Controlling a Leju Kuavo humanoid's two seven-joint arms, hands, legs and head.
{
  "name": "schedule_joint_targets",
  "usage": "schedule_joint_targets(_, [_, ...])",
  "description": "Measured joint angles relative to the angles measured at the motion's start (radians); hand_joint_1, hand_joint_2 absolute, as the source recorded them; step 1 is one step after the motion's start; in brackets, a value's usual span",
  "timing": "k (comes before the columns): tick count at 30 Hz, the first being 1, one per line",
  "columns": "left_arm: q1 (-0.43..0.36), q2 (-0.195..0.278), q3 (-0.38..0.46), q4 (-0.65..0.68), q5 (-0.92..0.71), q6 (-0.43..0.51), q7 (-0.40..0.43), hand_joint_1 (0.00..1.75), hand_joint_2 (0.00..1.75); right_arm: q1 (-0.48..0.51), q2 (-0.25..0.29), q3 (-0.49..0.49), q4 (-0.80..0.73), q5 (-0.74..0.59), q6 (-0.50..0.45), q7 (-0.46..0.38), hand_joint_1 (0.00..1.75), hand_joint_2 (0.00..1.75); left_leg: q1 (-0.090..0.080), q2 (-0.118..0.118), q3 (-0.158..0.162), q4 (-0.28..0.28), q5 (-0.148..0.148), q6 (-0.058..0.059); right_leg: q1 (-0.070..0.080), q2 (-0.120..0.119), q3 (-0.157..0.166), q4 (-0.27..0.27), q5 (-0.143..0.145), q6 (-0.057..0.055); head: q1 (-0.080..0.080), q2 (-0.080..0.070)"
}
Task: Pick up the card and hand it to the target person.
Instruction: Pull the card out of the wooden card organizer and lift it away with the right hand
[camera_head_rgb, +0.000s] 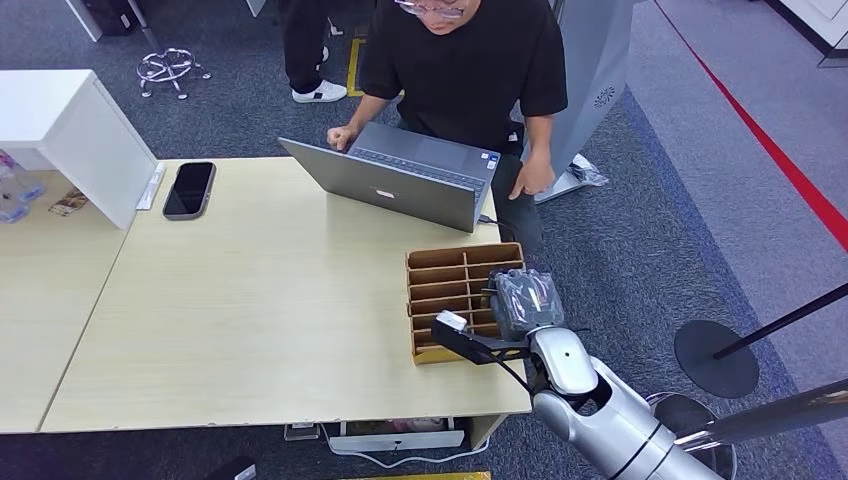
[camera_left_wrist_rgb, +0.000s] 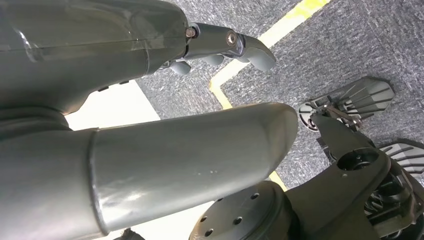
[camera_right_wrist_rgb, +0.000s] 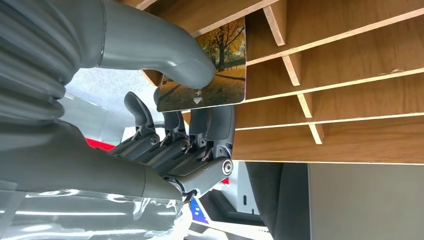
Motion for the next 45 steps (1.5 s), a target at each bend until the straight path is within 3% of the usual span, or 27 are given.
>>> schedule_joint_targets(14, [0.002,0.000,0.000,0.000,0.000,0.000,-0.004,0.00,0.00,-0.033,-0.020,0.013,-0.047,0.029,0.066,-0.002,1.40,1.75,0.000,0.000,0.000,0.000,0.000,0.000,0.000,0.000,0.000,0.000,0.000,0.000,0.000,0.000])
schedule_joint_targets(30, [0.007,0.001,0.000,0.000,0.000,-0.006,-0.010,0.00,0.00,-0.149,-0.073,0.019,-0.161,-0.056,0.134,-0.033,1.38,1.75,0.000,0.000,0.000,0.000,0.000,0.000,0.000,0.000,0.000,0.001,0.000,0.000,0.000,0.000])
schedule_joint_targets(45, [-0.008,-0.006,-0.001,0.000,-0.035,-0.020,0.014,0.00,0.00,-0.282,-0.065,0.030,-0.105,-0.107,0.024,-0.084,1.38,1.75,0.000,0.000,0.000,0.000,0.000,0.000,0.000,0.000,0.000,0.001,0.000,0.000,0.000,0.000])
